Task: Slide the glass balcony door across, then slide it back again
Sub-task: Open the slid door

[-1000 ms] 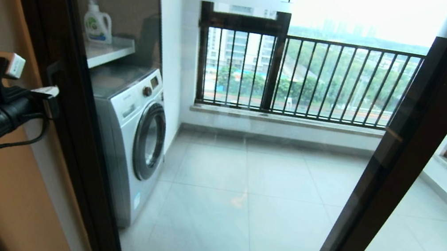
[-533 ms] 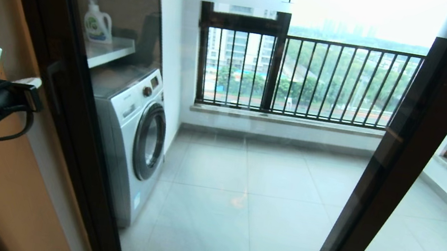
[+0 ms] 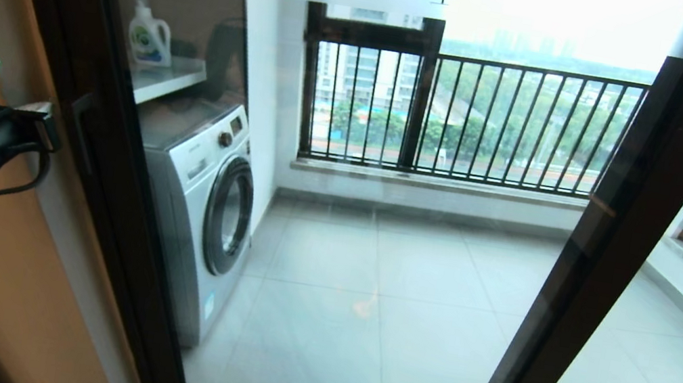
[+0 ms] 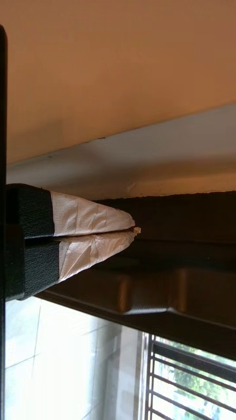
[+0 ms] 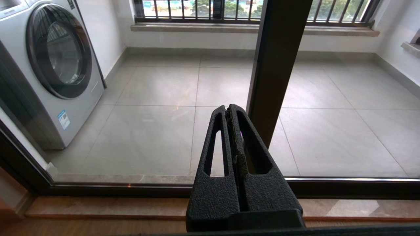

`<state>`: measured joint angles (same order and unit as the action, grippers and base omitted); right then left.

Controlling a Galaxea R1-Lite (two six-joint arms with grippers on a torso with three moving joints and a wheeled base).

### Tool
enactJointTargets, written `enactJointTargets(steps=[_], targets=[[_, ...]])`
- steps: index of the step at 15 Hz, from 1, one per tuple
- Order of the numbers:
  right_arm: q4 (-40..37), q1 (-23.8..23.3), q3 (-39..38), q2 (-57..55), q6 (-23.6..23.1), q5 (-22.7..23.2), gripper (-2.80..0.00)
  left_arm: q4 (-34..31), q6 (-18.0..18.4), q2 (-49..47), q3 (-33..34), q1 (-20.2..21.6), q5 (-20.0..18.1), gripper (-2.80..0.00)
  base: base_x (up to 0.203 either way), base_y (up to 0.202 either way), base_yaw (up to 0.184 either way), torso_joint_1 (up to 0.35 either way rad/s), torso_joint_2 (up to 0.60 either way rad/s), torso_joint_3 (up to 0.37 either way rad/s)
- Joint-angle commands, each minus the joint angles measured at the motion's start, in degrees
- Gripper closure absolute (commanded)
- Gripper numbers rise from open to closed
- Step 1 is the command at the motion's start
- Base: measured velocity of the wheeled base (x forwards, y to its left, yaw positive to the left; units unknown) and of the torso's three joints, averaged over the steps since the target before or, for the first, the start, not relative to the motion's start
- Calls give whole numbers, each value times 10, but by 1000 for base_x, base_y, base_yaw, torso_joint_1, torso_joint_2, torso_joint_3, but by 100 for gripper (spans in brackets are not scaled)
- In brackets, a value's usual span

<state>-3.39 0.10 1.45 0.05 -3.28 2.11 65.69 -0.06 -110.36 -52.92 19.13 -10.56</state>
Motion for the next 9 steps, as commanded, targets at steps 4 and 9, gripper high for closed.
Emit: enactJointTargets(steps=[4, 9], targets=[[0, 0, 0, 0, -1, 0, 0, 5, 1, -39, -28, -1, -4, 0, 0, 0, 0, 0, 0, 0], [0, 0, 0, 0, -1, 0, 0, 5, 1, -39, -49, -21, -5, 0, 0, 0, 0, 0, 0, 0]])
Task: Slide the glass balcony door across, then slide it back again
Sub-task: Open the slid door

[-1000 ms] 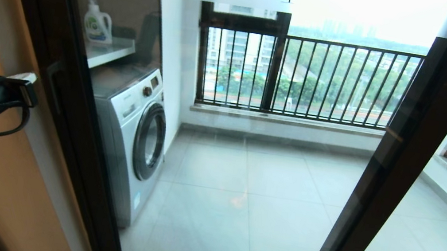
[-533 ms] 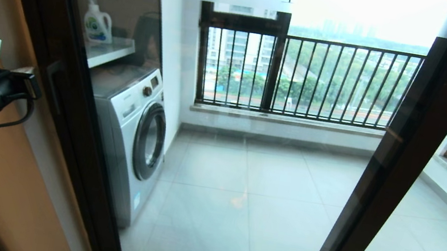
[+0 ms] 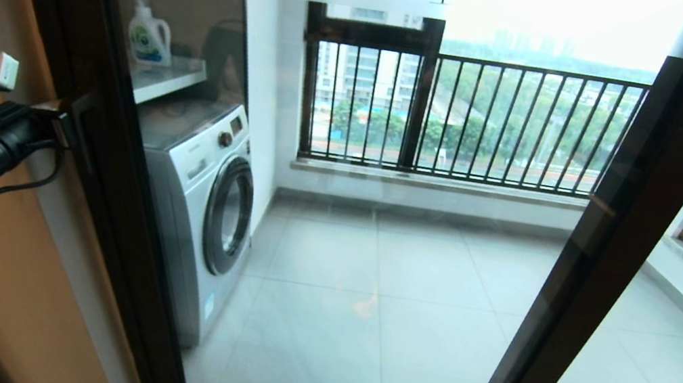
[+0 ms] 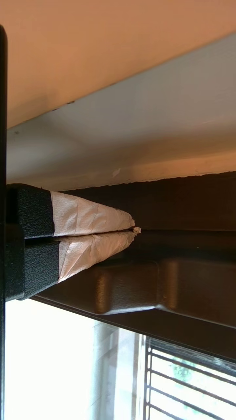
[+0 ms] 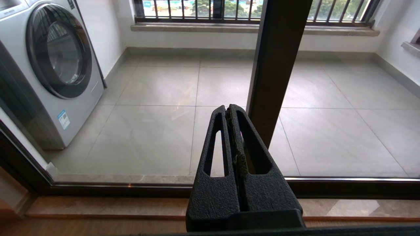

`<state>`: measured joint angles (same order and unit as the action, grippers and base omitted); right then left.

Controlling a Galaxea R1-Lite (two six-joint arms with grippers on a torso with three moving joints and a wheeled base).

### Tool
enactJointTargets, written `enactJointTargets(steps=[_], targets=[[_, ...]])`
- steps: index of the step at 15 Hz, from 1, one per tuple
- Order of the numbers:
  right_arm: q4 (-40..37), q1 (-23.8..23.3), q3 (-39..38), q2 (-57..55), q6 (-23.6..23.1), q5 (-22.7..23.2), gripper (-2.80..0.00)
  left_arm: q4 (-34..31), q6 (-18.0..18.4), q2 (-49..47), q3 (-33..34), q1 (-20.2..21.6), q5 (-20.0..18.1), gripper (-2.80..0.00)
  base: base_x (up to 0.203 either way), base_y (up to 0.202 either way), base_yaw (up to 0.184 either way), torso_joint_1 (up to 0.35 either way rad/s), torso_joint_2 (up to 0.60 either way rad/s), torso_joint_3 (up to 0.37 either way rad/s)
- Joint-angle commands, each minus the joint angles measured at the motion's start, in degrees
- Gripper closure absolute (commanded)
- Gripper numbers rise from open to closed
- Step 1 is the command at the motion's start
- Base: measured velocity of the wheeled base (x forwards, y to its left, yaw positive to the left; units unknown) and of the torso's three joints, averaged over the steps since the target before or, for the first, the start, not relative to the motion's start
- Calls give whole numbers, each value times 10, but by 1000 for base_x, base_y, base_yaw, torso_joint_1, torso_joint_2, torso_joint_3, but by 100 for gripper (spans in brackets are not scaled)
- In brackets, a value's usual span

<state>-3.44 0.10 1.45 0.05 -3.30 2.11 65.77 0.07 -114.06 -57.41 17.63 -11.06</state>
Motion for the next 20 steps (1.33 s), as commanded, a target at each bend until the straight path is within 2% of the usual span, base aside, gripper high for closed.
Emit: enactJointTargets(steps=[1, 12, 20], targets=[[0, 0, 0, 0, 0, 0, 0, 4, 0, -3, -5, -8, 1, 0, 0, 0, 0, 0, 0, 0], [0, 0, 0, 0, 0, 0, 0, 4, 1, 9, 2, -59, 4, 0, 0, 0, 0, 0, 0, 0], [0, 0, 0, 0, 0, 0, 0, 4, 1, 9, 13, -78, 7, 0, 0, 0, 0, 0, 0, 0]])
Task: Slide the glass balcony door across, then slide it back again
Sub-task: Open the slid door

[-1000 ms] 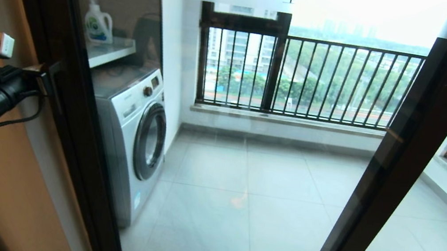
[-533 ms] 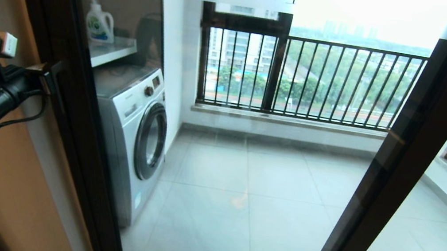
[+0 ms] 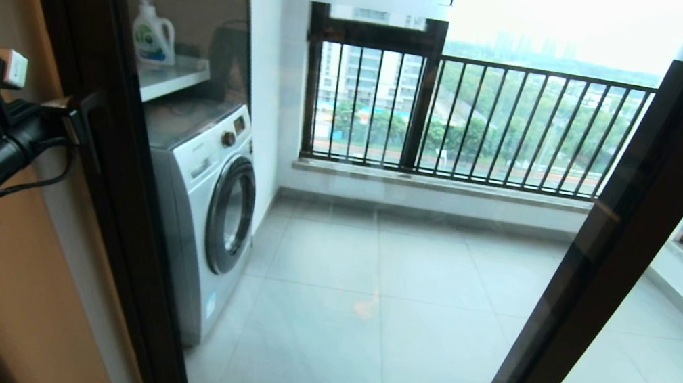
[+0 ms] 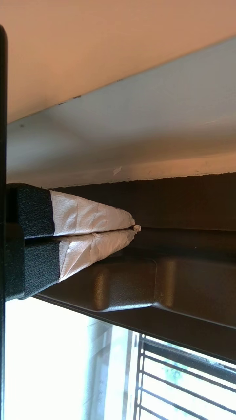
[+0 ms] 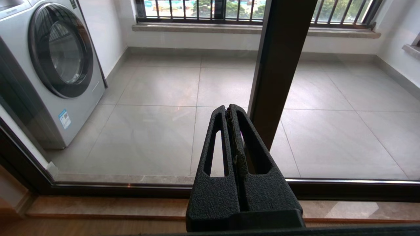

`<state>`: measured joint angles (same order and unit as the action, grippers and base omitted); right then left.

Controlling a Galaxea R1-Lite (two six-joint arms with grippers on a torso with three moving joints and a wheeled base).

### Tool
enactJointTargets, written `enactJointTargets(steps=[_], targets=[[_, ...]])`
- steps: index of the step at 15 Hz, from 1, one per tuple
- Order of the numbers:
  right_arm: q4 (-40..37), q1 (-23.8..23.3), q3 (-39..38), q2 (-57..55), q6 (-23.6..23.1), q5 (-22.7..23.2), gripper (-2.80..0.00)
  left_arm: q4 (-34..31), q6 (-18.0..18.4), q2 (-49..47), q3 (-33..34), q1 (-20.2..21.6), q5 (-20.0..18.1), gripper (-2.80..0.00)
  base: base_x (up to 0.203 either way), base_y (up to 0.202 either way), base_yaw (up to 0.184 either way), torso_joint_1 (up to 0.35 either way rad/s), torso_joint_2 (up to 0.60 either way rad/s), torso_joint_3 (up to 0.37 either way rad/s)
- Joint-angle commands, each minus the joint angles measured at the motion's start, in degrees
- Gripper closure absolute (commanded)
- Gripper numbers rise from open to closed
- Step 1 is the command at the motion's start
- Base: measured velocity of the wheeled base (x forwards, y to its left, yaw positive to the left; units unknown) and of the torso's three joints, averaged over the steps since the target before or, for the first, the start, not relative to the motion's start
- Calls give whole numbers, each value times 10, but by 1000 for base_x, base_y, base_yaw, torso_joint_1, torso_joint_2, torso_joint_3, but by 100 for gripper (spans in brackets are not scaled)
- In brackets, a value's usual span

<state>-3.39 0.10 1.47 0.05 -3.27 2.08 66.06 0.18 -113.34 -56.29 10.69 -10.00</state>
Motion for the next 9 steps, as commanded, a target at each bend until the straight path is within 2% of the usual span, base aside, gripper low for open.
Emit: enactJointTargets(steps=[1, 4, 9], targets=[[0, 0, 0, 0, -1, 1, 0, 1, 0, 2, 3, -9, -4, 0, 0, 0, 0, 0, 0, 0], [0, 0, 0, 0, -1, 1, 0, 2, 1, 15, 23, -14, -5, 0, 0, 0, 0, 0, 0, 0], [0, 0, 0, 0, 0, 1, 0, 2, 1, 8, 19, -21, -4, 0, 0, 0, 0, 0, 0, 0]])
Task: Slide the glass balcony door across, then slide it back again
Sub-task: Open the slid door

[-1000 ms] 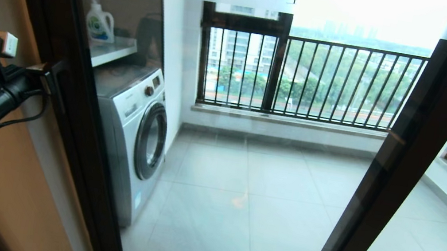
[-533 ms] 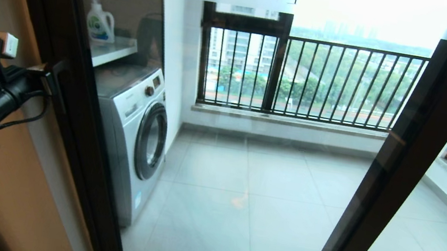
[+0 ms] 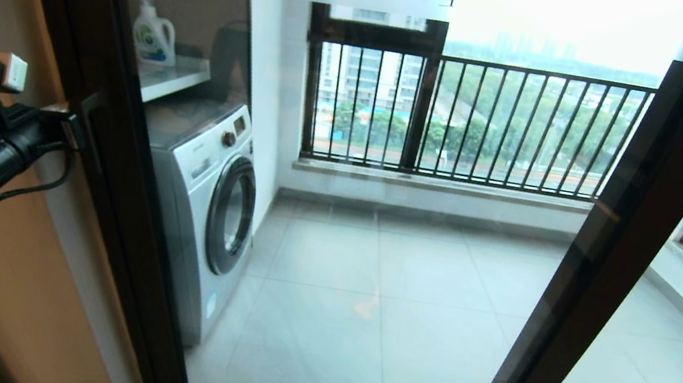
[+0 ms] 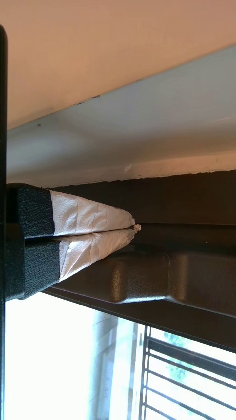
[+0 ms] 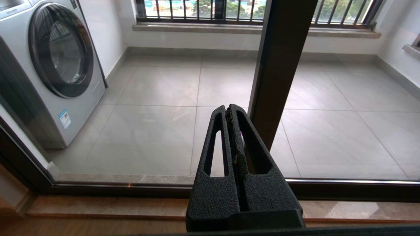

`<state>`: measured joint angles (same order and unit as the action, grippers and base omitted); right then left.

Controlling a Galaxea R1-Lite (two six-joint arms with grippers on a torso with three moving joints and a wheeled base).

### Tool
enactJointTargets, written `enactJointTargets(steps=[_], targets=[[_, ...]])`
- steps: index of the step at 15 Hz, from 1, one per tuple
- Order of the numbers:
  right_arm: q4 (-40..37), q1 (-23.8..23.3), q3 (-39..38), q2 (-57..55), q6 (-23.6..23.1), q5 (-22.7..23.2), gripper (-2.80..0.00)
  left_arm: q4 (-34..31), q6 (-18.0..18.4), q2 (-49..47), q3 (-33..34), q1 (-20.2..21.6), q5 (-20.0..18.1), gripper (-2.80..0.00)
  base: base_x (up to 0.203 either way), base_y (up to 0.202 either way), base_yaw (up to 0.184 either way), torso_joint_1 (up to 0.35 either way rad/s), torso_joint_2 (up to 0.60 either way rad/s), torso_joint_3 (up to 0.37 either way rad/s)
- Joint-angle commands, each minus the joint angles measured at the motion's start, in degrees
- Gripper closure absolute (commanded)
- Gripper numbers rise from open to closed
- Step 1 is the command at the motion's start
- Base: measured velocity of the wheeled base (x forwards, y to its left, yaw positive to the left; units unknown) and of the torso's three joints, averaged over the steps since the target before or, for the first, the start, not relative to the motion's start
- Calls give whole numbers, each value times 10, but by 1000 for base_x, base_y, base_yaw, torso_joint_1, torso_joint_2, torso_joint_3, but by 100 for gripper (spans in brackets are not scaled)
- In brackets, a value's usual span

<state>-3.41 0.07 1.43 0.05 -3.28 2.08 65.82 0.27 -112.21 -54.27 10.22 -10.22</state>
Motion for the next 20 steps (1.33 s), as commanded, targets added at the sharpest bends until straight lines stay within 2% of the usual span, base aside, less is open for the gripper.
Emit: enactJointTargets(steps=[1, 7, 9, 13, 20], targets=[[0, 0, 0, 0, -1, 0, 0, 5, 0, -5, -1, -16, -2, 0, 0, 0, 0, 0, 0, 0], [0, 0, 0, 0, -1, 1, 0, 4, 0, -5, -4, -32, 0, 0, 0, 0, 0, 0, 0, 0], [0, 0, 0, 0, -1, 0, 0, 4, 1, -6, -5, -37, 18, 0, 0, 0, 0, 0, 0, 0], [0, 0, 1, 0, -1, 0, 0, 5, 1, -6, -9, -39, 20, 0, 0, 0, 0, 0, 0, 0], [0, 1, 1, 0, -1, 1, 0, 5, 2, -6, -11, -79, 22, 0, 0, 0, 0, 0, 0, 0]])
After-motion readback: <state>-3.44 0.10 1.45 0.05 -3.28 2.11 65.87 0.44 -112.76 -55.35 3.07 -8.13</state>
